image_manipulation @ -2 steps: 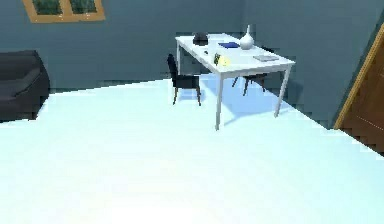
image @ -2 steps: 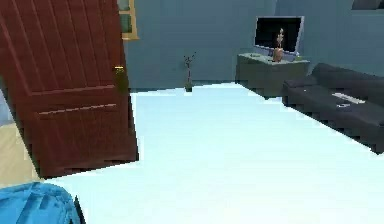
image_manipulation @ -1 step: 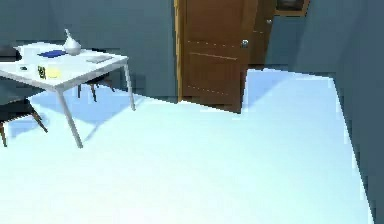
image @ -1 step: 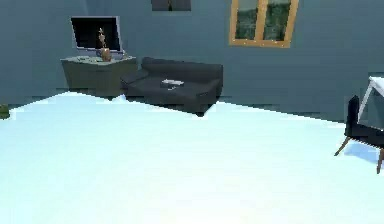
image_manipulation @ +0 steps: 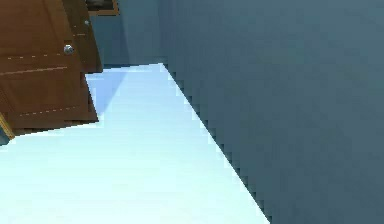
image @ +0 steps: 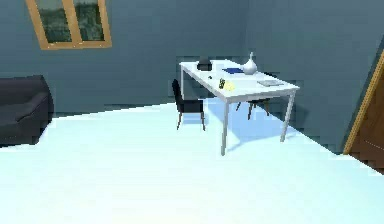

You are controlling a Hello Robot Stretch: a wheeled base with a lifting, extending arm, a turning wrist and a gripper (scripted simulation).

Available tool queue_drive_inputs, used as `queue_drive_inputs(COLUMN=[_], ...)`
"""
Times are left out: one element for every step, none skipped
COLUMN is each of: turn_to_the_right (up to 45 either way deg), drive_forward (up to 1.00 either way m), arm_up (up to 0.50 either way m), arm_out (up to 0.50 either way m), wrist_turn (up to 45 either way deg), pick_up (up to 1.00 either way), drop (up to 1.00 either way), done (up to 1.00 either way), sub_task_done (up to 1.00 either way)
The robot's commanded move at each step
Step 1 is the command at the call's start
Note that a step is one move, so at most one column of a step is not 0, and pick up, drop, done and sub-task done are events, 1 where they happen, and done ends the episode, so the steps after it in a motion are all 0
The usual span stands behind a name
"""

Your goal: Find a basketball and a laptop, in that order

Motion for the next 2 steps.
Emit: queue_drive_inputs(turn_to_the_right=[24.0, 0.0], drive_forward=[0.0, 0.1], arm_up=[0.0, 0.0], arm_out=[0.0, 0.0], wrist_turn=[0.0, 0.0], pick_up=[0.0, 0.0], drop=[0.0, 0.0], done=[0.0, 0.0], sub_task_done=[0.0, 0.0])
